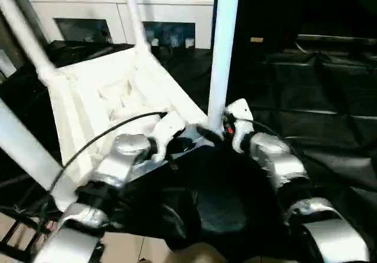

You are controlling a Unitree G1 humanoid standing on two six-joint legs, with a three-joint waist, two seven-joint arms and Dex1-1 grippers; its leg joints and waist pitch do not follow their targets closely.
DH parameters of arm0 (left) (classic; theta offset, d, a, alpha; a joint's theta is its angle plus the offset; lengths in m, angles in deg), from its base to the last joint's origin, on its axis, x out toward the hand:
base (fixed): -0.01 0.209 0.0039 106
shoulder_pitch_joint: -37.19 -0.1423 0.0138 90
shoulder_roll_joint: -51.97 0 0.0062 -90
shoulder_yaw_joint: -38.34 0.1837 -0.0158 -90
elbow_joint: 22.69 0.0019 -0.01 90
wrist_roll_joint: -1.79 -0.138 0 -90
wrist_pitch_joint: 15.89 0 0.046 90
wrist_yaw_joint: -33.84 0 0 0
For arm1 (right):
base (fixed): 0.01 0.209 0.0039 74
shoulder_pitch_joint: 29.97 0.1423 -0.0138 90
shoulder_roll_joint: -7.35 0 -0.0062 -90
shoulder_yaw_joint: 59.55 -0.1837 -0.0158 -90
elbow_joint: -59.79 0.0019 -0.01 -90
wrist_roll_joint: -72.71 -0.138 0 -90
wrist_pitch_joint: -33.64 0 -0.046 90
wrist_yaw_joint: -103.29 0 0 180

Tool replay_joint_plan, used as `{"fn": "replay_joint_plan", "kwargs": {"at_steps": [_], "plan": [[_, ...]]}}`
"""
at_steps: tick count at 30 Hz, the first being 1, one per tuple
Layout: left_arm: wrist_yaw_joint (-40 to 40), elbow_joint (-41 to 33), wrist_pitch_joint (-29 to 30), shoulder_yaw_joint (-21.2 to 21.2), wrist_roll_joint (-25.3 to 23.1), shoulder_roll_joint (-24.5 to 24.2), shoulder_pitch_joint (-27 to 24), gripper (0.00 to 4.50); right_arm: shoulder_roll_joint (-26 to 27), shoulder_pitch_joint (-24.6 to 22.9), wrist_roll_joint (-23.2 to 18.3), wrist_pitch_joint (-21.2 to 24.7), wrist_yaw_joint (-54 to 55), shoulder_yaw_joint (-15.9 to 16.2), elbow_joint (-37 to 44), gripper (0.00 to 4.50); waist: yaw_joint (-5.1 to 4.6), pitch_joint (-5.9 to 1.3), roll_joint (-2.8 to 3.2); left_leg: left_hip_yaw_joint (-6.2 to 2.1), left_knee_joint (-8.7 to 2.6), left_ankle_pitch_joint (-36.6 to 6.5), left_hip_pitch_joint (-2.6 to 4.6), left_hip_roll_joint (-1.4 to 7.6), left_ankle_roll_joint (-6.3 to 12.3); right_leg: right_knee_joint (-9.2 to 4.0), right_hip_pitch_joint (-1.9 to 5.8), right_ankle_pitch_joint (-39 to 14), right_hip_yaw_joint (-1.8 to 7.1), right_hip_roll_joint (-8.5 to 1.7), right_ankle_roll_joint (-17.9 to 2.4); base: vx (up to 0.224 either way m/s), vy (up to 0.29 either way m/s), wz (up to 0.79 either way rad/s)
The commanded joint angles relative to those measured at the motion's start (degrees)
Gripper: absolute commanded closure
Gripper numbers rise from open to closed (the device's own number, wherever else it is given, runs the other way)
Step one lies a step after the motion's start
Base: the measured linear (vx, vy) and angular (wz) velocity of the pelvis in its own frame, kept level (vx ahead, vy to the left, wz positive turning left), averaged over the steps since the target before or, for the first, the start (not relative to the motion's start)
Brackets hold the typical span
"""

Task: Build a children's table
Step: Rotate leg to tighten

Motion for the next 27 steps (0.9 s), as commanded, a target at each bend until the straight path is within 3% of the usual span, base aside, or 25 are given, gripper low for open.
{"fn": "replay_joint_plan", "kwargs": {"at_steps": [1,6,11,17,27], "plan": [[-3.4,-3.2,-1.9,1.4,2.2,0.6,0.2,4.5,0.7,-1.2,-0.8,0.7,-6.5,3.9,1.5,0.58,0.54,-4.14,-0.08,0.43,-3.41,-10.7,0.07,0.71,5.93,-3.33,3.75,-3.6,1.56,-2.05,-17.1,0.0,0.0,0.0],[-6.6,-4.5,-2.1,1.9,2.6,-1.5,-0.9,4.5,-2.1,-2.6,-1.7,1.6,-13.0,5.1,4.5,0.58,1.38,-3.88,-0.13,0.51,-3.7,-13.4,0.34,0.9,4.6,-3.64,3.45,-8.2,1.74,-2.11,-16.3,0.0,0.0,0.0],[-13.2,-6.9,-2.6,2.7,3.9,-5.2,-2.9,4.5,-6.5,-4.5,-2.2,2.1,-22.1,6.7,7.7,0.58,2.17,-3.97,-0.23,0.48,-3.69,-12.7,0.33,0.96,4.33,-3.52,3.45,-7.7,1.81,-2.11,-15.8,0.0,0.0,0.0],[-16.5,-8.7,-2.5,2.7,4.4,-7.5,-4.6,4.5,-9.0,-5.6,-2.4,3.2,-26.8,8.0,9.8,0.58,2.37,-3.79,-0.31,0.44,-3.89,-13.5,0.38,0.96,3.62,-3.74,3.32,-10.2,1.85,-2.1,-15.0,0.0,0.0,0.0],[-17.1,-9.6,-2.0,3.0,5.0,-7.9,-5.1,4.5,-9.6,-5.7,-3.2,4.6,-28.1,8.2,10.7,1.32,2.43,-3.99,-0.51,0.5,-3.64,-11.4,0.34,0.88,3.93,-3.5,3.32,-8.4,1.84,-2.09,-15.3,0.0,0.0,0.0]]}}
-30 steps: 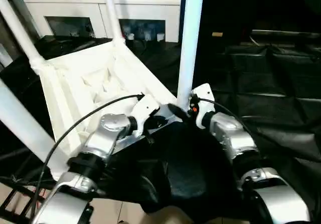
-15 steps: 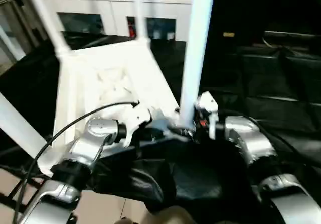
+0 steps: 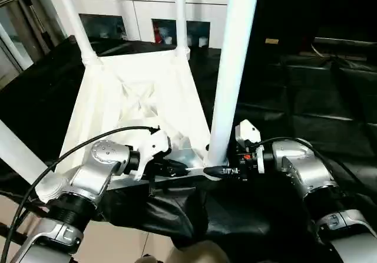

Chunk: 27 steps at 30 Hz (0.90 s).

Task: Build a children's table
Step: Rotate leg to tighten

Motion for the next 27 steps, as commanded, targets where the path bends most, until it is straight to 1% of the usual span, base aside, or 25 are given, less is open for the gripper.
{"fn": "replay_joint_plan", "kwargs": {"at_steps": [1,2,7,10,12,14,15,16,17,18,19,20,21,23,25,26,27], "plan": [[-0.3,-2.4,-0.1,0.0,1.2,0.0,0.2,4.5,0.0,-0.6,-0.5,0.8,-2.0,1.5,0.6,1.41,-0.12,-4.04,-0.43,0.45,-3.75,-11.3,0.34,0.78,3.94,-3.49,3.35,-8.3,1.78,-2.04,-15.4,0.0,0.0,0.0],[-0.4,-2.5,0.0,-0.1,1.2,0.1,0.1,4.5,0.0,-0.8,-0.6,1.1,-2.1,1.5,0.9,1.56,-0.12,-4.03,-0.45,0.46,-3.76,-11.3,0.32,0.77,3.95,-3.52,3.37,-8.4,1.77,-2.04,-15.3,0.0,0.0,0.0],[-0.3,-2.9,0.4,-0.2,1.3,0.4,-0.3,4.5,0.1,-1.3,-1.1,2.1,-2.5,1.5,1.4,1.94,-0.05,-4.01,-0.57,0.46,-3.74,-11.2,0.3,0.78,3.93,-3.56,3.39,-9.1,1.79,-2.08,-15.1,0.0,0.0,0.0],[0.4,-2.8,0.6,-0.3,1.4,0.9,-0.4,4.5,0.7,-1.8,-1.5,2.6,-2.0,1.3,1.4,2.03,-0.08,-3.99,-0.64,0.47,-3.73,-11.6,0.32,0.73,3.8,-3.64,3.4,-9.9,1.81,-2.08,-14.7,0.0,0.0,0.0],[1.6,-2.6,0.8,-0.5,1.4,1.6,-0.3,4.5,1.6,-2.1,-1.7,2.9,-0.6,0.8,1.3,2.12,-0.08,-3.93,-0.56,0.46,-3.8,-12.0,0.38,0.76,3.68,-3.75,3.31,-10.9,1.8,-2.1,-14.5,0.0,0.0,0.0],[5.0,-1.7,1.3,-1.0,0.9,3.2,0.5,4.5,3.7,-2.1,-1.8,2.9,4.1,-0.6,0.2,2.13,-0.12,-3.86,-0.52,0.46,-3.85,-12.0,0.33,0.78,3.31,-3.77,3.24,-10.8,1.88,-2.13,-14.4,0.0,0.0,0.0],[6.4,-1.3,1.4,-1.1,0.6,3.8,0.9,4.5,4.6,-2.0,-1.6,2.6,6.2,-1.1,-0.4,2.14,-0.32,-3.72,-0.55,0.42,-3.96,-13.1,0.35,0.65,2.8,-4.0,3.24,-12.6,1.83,-2.14,-14.0,0.0,0.0,0.0],[9.4,0.0,1.3,-1.5,-0.2,5.2,1.9,4.5,6.2,-1.3,-0.6,2.4,11.6,-1.9,-2.5,2.14,-0.35,-3.73,-0.57,0.37,-4.03,-13.7,0.45,0.61,2.5,-4.14,3.27,-13.9,1.79,-2.17,-13.7,0.0,0.0,0.0],[10.9,0.6,1.4,-1.7,-0.6,5.9,2.4,4.5,7.0,-0.9,0.0,2.5,14.6,-2.3,-3.6,2.14,-0.57,-3.55,-0.56,0.36,-4.16,-14.7,0.54,0.58,1.9,-4.35,3.06,-16.0,1.84,-2.12,-13.0,0.0,0.0,0.0],[11.2,0.8,1.4,-1.7,-0.7,6.0,2.5,4.5,7.1,-0.8,0.1,2.5,15.1,-2.4,-3.8,2.15,-0.88,-3.54,-0.58,0.14,-4.31,-15.5,0.5,0.47,1.13,-4.52,3.28,-18.4,1.78,-2.28,-12.1,0.0,0.0,0.0],[16.0,3.0,1.6,-2.0,-2.2,8.1,4.3,4.5,9.3,0.0,1.3,2.7,22.0,-3.1,-6.4,2.15,-0.95,-3.53,-0.45,0.03,-4.37,-15.9,0.45,0.43,0.91,-4.58,3.37,-19.3,1.72,-2.31,-11.7,0.0,0.0,0.0],[16.0,3.0,1.6,-2.0,-2.2,8.1,4.3,4.5,9.3,0.0,1.3,2.7,22.0,-3.1,-6.4,2.15,-1.5,-3.32,-0.49,0.09,-4.43,-16.6,0.45,0.3,0.46,-4.96,3.07,-21.0,1.72,-2.22,-10.8,0.0,0.0,0.0],[19.5,4.8,1.9,-2.2,-3.2,9.7,5.8,4.5,11.3,0.6,1.8,2.6,27.0,-3.9,-8.1,2.15,-1.78,-3.32,-0.64,0.01,-4.39,-17.5,0.6,0.23,0.38,-5.19,3.05,-22.8,1.7,-2.27,-10.3,0.0,0.0,0.0],[22.5,6.3,2.2,-2.5,-3.9,11.2,7.1,4.5,13.1,1.1,1.8,3.0,31.1,-4.8,-9.3,2.15,-2.0,-3.44,-0.46,-0.08,-4.33,-17.7,0.65,0.17,0.37,-5.36,3.08,-23.8,1.7,-2.43,-9.9,0.0,0.0,0.0],[26.9,8.4,2.9,-2.8,-4.8,13.6,8.9,4.5,15.9,2.3,2.9,3.0,38.8,-6.0,-11.7,2.16,-2.34,-3.4,-0.31,-0.02,-4.32,-17.4,0.61,0.08,0.33,-5.53,2.85,-23.7,1.67,-2.26,-9.7,0.0,0.0,0.0],[28.4,9.1,3.0,-2.9,-5.1,14.4,9.5,4.5,16.9,2.8,3.5,2.9,41.5,-6.3,-12.8,2.16,-2.38,-3.39,-0.25,-0.12,-4.36,-17.6,0.62,0.09,0.18,-5.44,2.91,-23.7,1.59,-2.26,-9.7,0.0,0.0,0.0],[29.5,9.7,3.2,-2.6,-5.5,15.5,10.1,4.5,18.1,3.7,3.9,2.7,43.9,-6.6,-14.3,2.16,-2.47,-3.4,-0.05,-0.14,-4.38,-18.2,0.72,0.06,0.03,-5.54,2.81,-24.0,1.53,-2.25,-9.7,0.0,0.0,0.0]]}}
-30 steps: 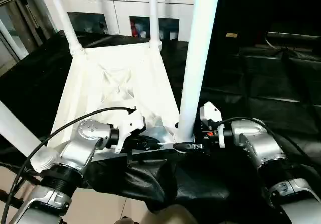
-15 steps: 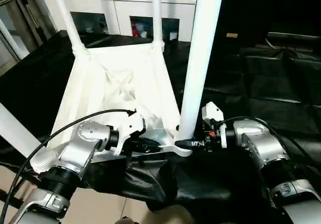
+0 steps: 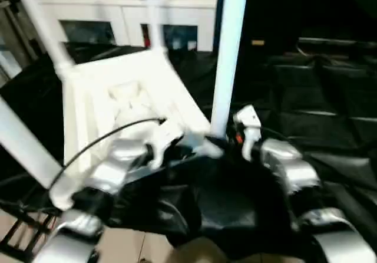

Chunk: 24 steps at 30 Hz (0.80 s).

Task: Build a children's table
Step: Rotate leg to tighten

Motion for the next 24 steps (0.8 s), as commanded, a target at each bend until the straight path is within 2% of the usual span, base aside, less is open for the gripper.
{"fn": "replay_joint_plan", "kwargs": {"at_steps": [1,2,3,4,6,8,10,11,12,14,16,19,21,24], "plan": [[3.5,-0.9,-0.3,-0.1,0.3,3.0,2.8,4.5,4.8,-0.9,0.7,2.3,1.1,3.3,-4.1,2.16,0.12,-3.32,-0.06,-0.04,-4.38,-18.4,0.3,0.19,-0.03,-5.61,2.41,-23.8,1.54,-2.24,-10.0,0.0,0.0,0.0],[4.0,-0.7,-0.3,0.3,-0.1,3.9,3.1,4.5,5.7,-0.2,1.1,1.9,2.4,3.4,-5.1,2.16,0.13,-3.38,-0.1,-0.11,-4.39,-18.5,0.25,0.19,0.1,-5.59,2.56,-23.4,1.5,-2.31,-10.1,0.0,0.0,0.0],[3.9,-0.7,-0.2,1.1,-0.4,4.8,3.2,4.5,6.7,0.6,1.7,0.8,3.1,3.9,-5.9,2.16,-0.02,-3.46,0.17,-0.16,-4.43,-18.5,0.01,0.27,0.41,-5.42,2.66,-21.5,1.52,-2.32,-10.5,0.0,0.0,0.0],[3.5,-0.7,-0.4,1.5,-0.5,5.0,3.3,4.5,6.9,0.9,1.7,-0.2,2.9,3.9,-6.1,2.16,-0.15,-3.47,0.07,-0.13,-4.41,-18.4,-0.06,0.27,0.5,-5.4,2.68,-20.8,1.53,-2.25,-10.7,0.0,0.0,0.0],[2.3,-0.9,-0.5,2.2,-0.5,5.0,3.2,4.5,7.3,1.4,1.0,-1.1,1.6,3.5,-6.1,1.51,-0.15,-3.62,0.08,-0.06,-4.33,-17.6,-0.1,0.3,1.28,-5.14,2.82,-17.9,1.59,-2.25,-11.8,0.0,0.0,0.0],[1.5,-1.2,-0.6,2.2,-0.2,4.6,3.1,4.5,7.3,1.7,0.5,-0.8,0.4,3.2,-5.9,1.51,-0.18,-3.63,0.09,0.02,-4.31,-17.5,-0.08,0.29,1.64,-5.07,2.82,-16.8,1.6,-2.19,-12.3,0.0,0.0,0.0],[0.4,-1.4,-1.0,2.2,0.1,3.9,2.9,4.5,6.9,1.8,0.5,-0.9,-0.7,3.3,-5.6,1.15,-0.07,-3.67,0.06,0.02,-4.29,-16.9,-0.12,0.35,2.1,-4.94,2.92,-15.8,1.61,-2.25,-12.9,0.0,0.0,0.0],[-1.0,-1.7,-1.6,2.2,0.2,3.0,2.7,4.5,6.2,2.1,0.8,-1.3,-1.4,3.3,-5.6,1.15,-0.12,-3.67,0.11,0.0,-4.33,-16.7,-0.22,0.36,2.17,-4.86,3.01,-15.3,1.6,-2.25,-13.1,0.0,0.0,0.0],[-1.8,-1.9,-1.8,2.3,0.3,2.6,2.5,4.5,5.8,2.3,0.9,-1.5,-1.9,3.4,-5.7,1.03,-0.14,-3.66,-0.22,0.01,-4.35,-16.7,-0.3,0.35,2.25,-4.87,3.07,-15.3,1.58,-2.25,-13.1,0.0,0.0,0.0],[-2.6,-2.1,-1.9,2.3,0.4,2.3,2.3,4.5,5.3,2.6,1.1,-1.9,-2.5,3.5,-6.1,0.95,-0.13,-3.79,0.01,0.07,-4.25,-16.0,-0.16,0.41,2.51,-4.75,3.01,-14.2,1.67,-2.35,-13.6,0.0,0.0,0.0],[-4.0,-2.7,-1.9,2.3,0.6,1.5,1.9,4.5,4.2,2.7,1.7,-2.9,-4.2,4.0,-6.4,0.61,-0.06,-3.8,0.03,0.14,-4.21,-15.1,-0.14,0.47,2.68,-4.55,3.03,-12.4,1.71,-2.3,-14.3,0.0,0.0,0.0],[-9.3,-4.7,-2.4,2.9,1.4,-1.4,0.3,4.5,0.2,2.1,1.9,-4.9,-12.6,5.2,-4.8,0.61,0.24,-4.01,-0.02,0.18,-4.01,-14.5,-0.14,0.56,3.45,-4.28,3.27,-10.1,1.63,-2.32,-15.2,0.0,0.0,0.0],[-11.8,-5.6,-2.8,3.1,1.8,-2.7,-0.4,4.5,-1.5,1.5,1.1,-4.8,-17.5,5.5,-3.3,0.61,0.62,-4.08,0.12,0.37,-3.74,-12.1,-0.3,0.75,4.83,-3.68,3.26,-5.2,1.59,-2.12,-16.7,0.0,0.0,0.0],[-17.7,-7.9,-4.0,3.6,3.5,-5.3,-2.2,4.5,-4.5,0.1,0.3,-5.8,-24.8,6.2,-0.8,0.61,1.44,-4.08,0.01,0.53,-3.66,-12.1,-0.11,0.92,5.4,-3.54,3.13,-4.7,1.58,-2.18,-17.4,0.0,0.0,0.0]]}}
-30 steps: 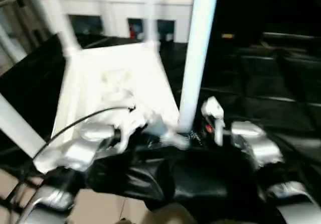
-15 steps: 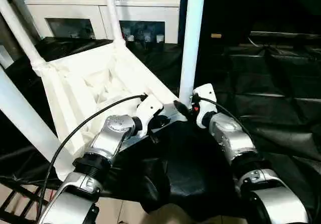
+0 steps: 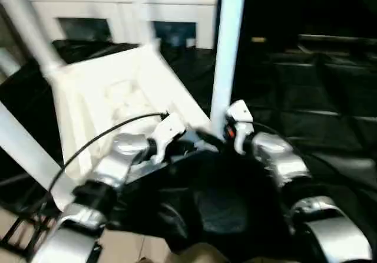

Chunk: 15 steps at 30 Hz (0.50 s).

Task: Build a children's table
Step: Rotate leg to tighten

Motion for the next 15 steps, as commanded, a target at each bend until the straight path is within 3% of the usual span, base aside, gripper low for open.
{"fn": "replay_joint_plan", "kwargs": {"at_steps": [1,8,11,15], "plan": [[-6.4,-4.1,-2.0,2.2,2.4,-0.3,-0.6,4.5,-0.8,-1.7,-0.1,-0.6,-6.0,2.9,2.2,0.61,0.31,-4.06,-0.12,0.46,-3.57,-12.1,0.27,0.87,5.32,-3.39,3.73,-5.2,1.62,-2.17,-17.0,0.0,0.0,0.0],[-10.1,-6.4,-2.0,2.1,3.8,-3.1,-2.5,4.5,-4.9,-4.4,-2.1,0.3,-16.7,4.9,6.6,0.61,1.17,-3.72,0.01,0.57,-3.85,-14.6,0.51,0.92,3.77,-3.76,3.37,-9.7,1.87,-2.17,-15.7,0.0,0.0,0.0],[-12.0,-7.4,-1.9,2.1,4.5,-4.4,-3.3,4.5,-6.2,-5.6,-2.7,1.9,-21.0,5.4,8.9,0.61,1.34,-3.89,-0.09,0.49,-3.8,-13.3,0.4,0.97,4.21,-3.54,3.47,-8.0,1.86,-2.05,-15.6,0.0,0.0,0.0],[-14.0,-8.5,-1.4,1.8,5.0,-5.9,-4.4,4.5,-7.6,-6.7,-4.1,4.1,-24.5,6.0,10.9,0.99,1.31,-3.77,-0.31,0.48,-3.89,-13.7,0.35,0.91,3.89,-3.76,3.44,-10.5,1.85,-2.12,-15.1,0.0,0.0,0.0]]}}
